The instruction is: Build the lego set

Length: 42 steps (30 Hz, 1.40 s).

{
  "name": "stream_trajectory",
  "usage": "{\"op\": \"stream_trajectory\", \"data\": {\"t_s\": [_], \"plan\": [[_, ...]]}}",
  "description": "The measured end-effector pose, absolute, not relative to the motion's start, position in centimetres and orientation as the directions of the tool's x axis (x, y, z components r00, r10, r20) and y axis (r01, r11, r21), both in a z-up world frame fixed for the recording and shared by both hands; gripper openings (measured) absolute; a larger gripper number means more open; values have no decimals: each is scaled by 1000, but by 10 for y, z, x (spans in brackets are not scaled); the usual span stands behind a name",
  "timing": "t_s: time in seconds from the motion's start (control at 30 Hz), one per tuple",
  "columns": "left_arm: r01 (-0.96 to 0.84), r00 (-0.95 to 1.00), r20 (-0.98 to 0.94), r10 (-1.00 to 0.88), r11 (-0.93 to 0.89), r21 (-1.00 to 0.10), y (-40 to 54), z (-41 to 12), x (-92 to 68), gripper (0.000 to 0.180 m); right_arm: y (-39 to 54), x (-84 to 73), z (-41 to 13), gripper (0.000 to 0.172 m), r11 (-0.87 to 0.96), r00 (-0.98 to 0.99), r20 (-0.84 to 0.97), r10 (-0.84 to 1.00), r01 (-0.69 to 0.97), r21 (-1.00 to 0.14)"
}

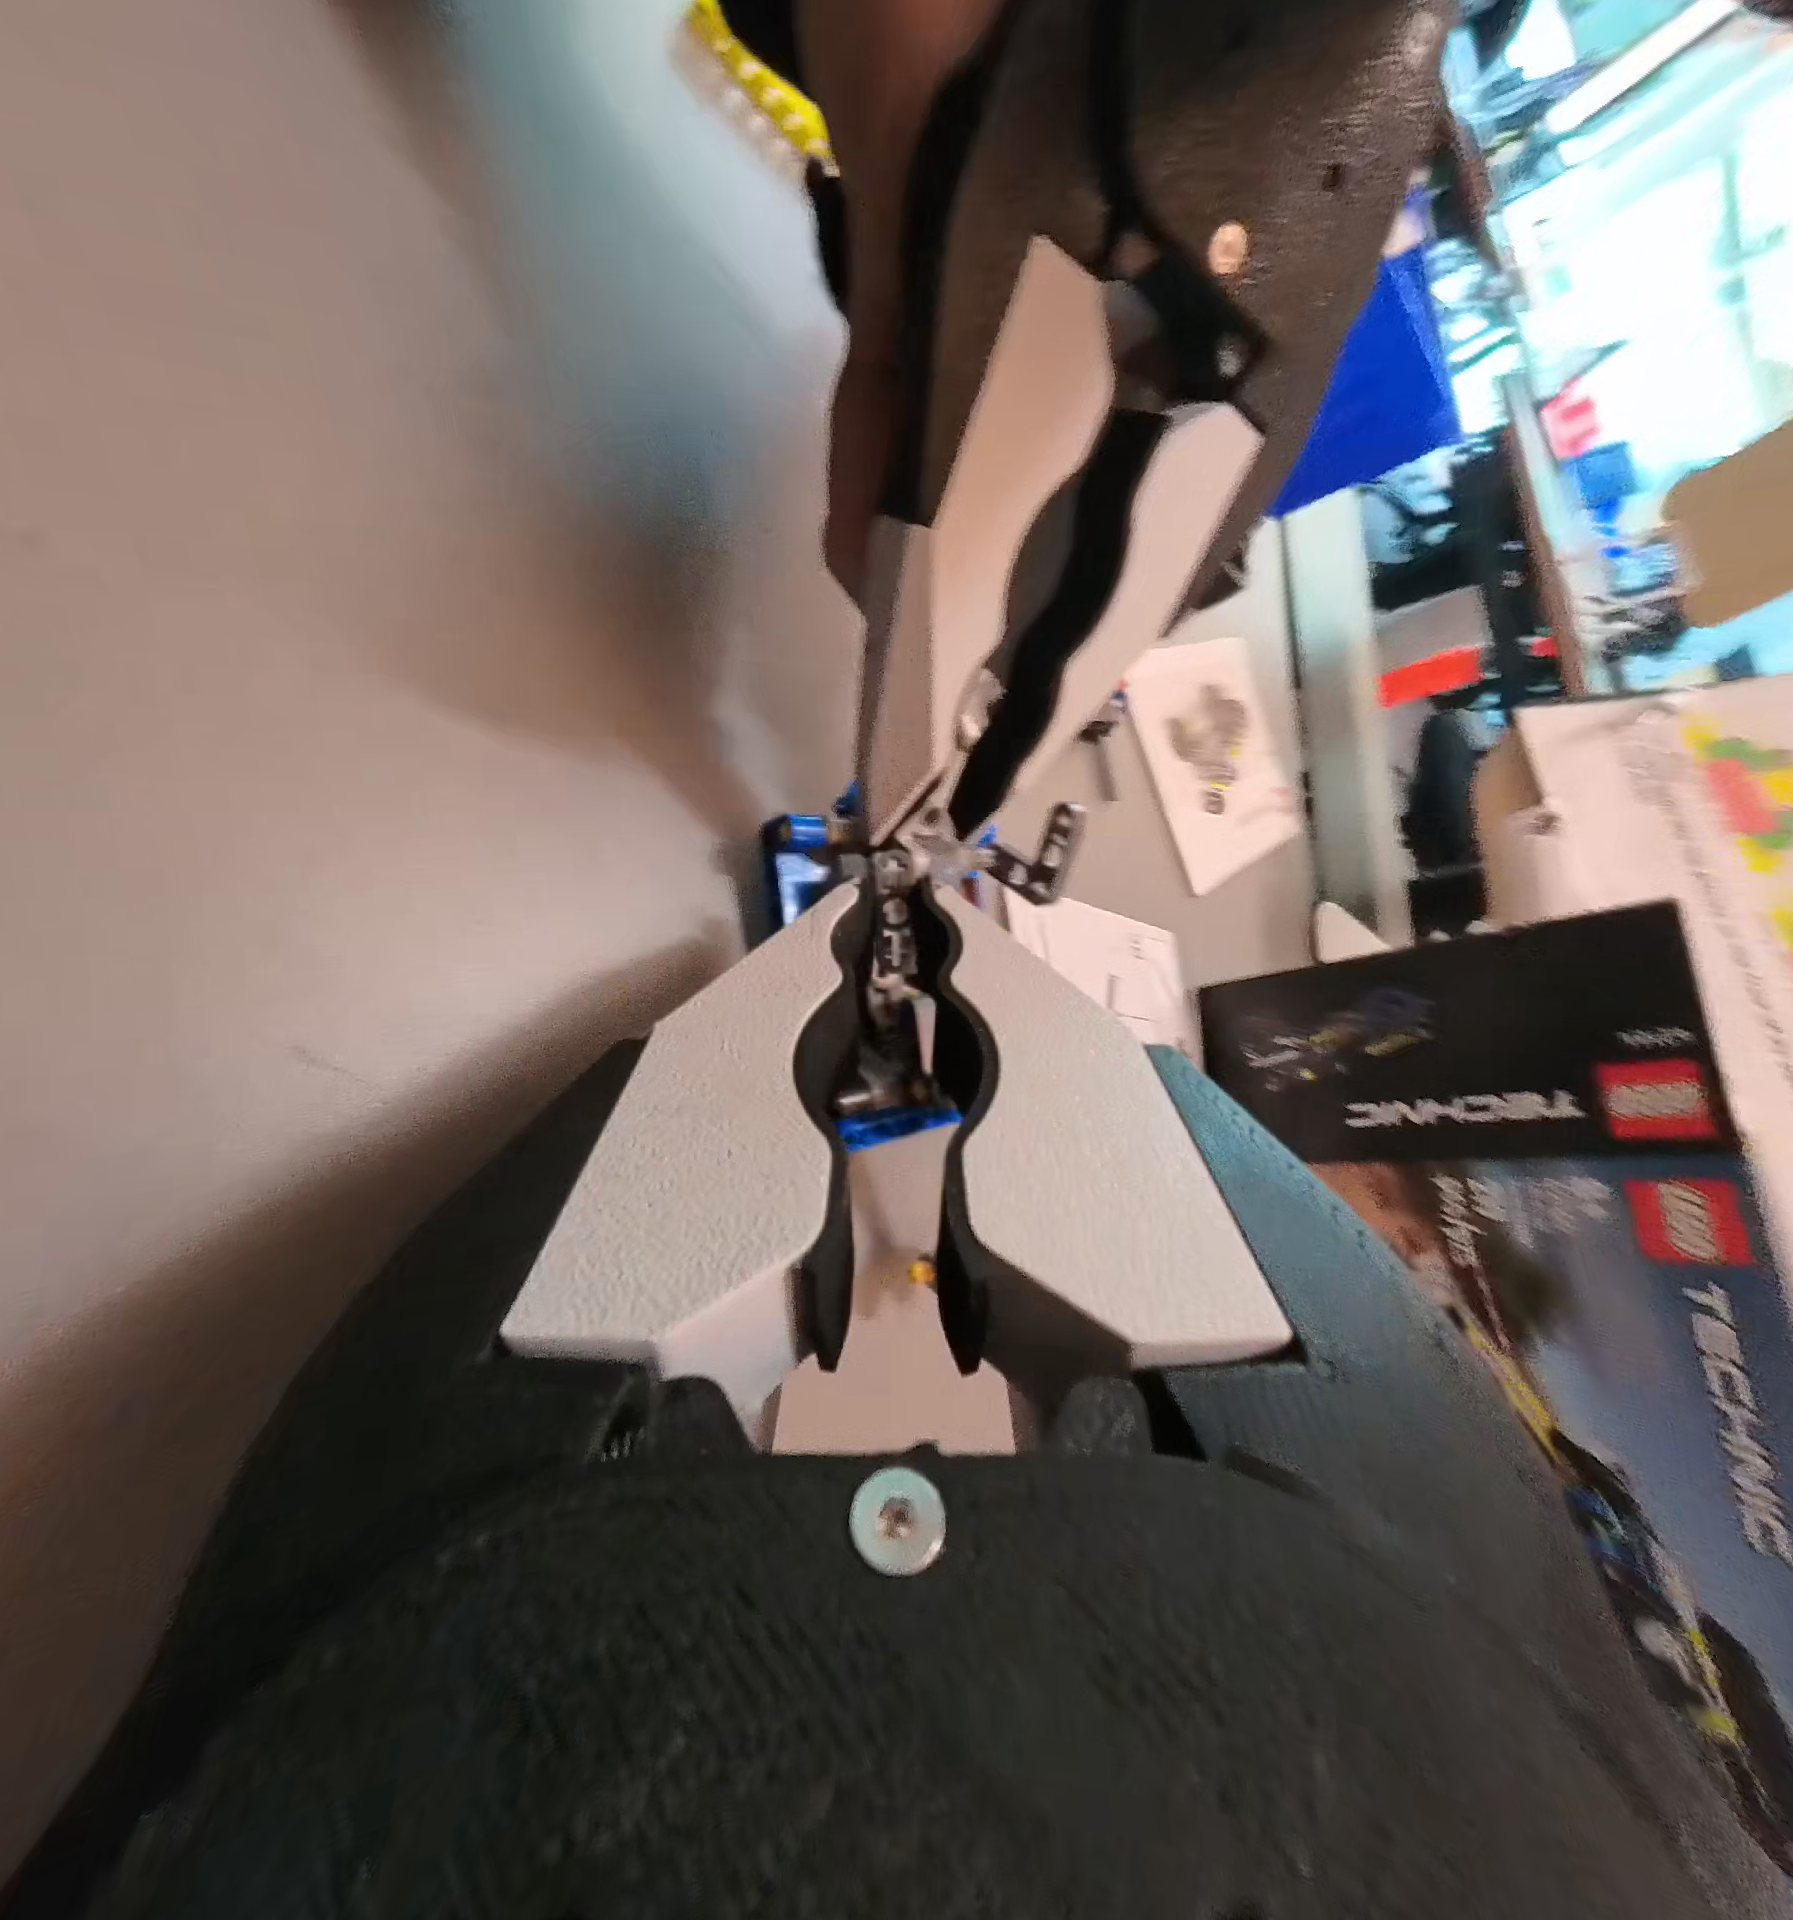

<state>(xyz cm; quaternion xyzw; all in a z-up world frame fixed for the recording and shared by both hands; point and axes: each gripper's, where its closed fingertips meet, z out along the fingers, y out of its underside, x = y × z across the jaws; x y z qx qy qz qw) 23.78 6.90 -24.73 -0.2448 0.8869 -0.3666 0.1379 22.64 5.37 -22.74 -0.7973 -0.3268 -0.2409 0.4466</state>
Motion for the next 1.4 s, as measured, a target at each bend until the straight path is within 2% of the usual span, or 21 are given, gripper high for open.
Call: {"op": "stream_trajectory", "data": {"t_s": [0.1,0.27,0.4,0.57,0.73,1.03,1.4], "plan": [[-330,-843,-94,-530,647,-687,71,-249,237,13,54,239,-214,4,-377,645,745,171,742,-555],[-384,-837,-80,-542,685,-619,81,-246,232,13,53,247,-205,4,-372,582,811,58,767,-523],[-400,-853,-48,-520,710,-579,86,-243,226,13,47,266,-202,4,-405,673,739,-11,673,-619],[-339,-912,-21,-410,781,-525,86,-247,212,13,49,252,-218,4,-411,857,508,87,496,-765],[-247,-929,-72,-363,754,-609,77,-247,210,13,52,232,-227,4,-408,878,458,140,473,-781],[-130,-896,-175,-408,619,-775,73,-244,210,17,57,231,-229,4,-390,870,479,120,485,-783],[-100,-865,-211,-456,568,-817,74,-245,209,16,58,231,-229,4,-381,869,482,110,485,-787]]}}
